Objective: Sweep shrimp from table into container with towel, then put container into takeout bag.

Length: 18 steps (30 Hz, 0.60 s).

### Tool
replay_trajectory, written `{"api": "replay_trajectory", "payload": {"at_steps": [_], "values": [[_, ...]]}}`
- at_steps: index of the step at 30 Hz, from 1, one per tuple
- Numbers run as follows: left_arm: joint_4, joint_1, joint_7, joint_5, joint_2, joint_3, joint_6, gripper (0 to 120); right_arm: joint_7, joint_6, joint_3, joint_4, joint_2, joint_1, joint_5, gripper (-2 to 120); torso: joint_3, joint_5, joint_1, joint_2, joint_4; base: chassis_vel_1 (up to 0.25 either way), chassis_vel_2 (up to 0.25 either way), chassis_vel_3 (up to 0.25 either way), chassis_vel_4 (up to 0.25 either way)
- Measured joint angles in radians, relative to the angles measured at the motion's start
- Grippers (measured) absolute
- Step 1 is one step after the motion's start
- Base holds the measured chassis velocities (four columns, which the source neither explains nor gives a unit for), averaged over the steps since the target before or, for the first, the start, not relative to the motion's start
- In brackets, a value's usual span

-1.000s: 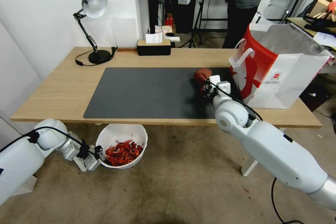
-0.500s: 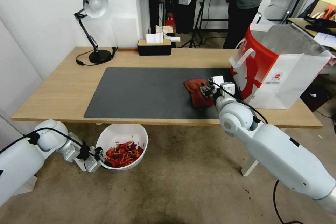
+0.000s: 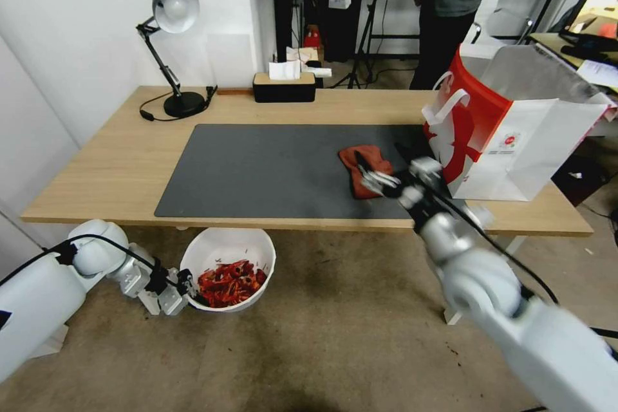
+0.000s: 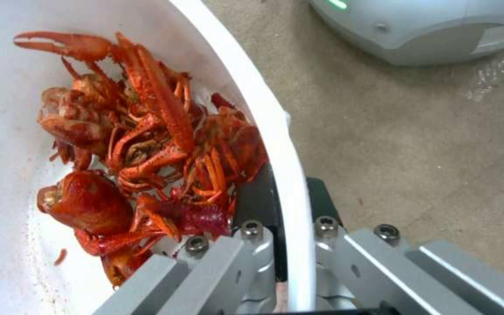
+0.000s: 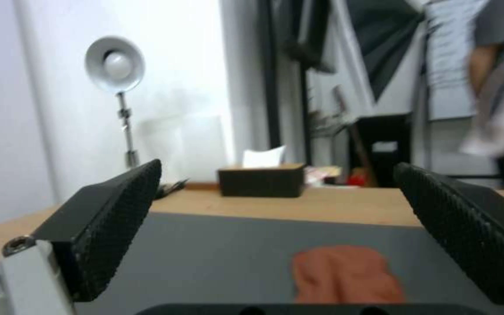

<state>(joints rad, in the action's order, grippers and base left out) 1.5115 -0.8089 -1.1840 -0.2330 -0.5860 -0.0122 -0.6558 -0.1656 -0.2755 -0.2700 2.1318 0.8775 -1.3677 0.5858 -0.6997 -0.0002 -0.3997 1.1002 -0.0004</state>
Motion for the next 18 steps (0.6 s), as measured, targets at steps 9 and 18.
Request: {"api": "replay_trajectory", "payload": {"at_steps": [9,18], "values": [[-0.001,0.001,0.001,-0.001,-0.003,-0.003,-0.003,0,0.057,-0.135,-0.112,-0.041,0.163,-0.278,-0.140,100,0.000,0.0000,0.000,0.000,0.0003,0.000,0.000,0.000,0.000],[-0.009,0.010,0.000,-0.001,-0.004,-0.015,-0.008,0,0.061,-0.153,-0.126,-0.147,0.213,-0.311,-0.157,100,0.000,0.0002,0.000,0.000,0.0004,0.000,0.000,0.000,0.000]]}}
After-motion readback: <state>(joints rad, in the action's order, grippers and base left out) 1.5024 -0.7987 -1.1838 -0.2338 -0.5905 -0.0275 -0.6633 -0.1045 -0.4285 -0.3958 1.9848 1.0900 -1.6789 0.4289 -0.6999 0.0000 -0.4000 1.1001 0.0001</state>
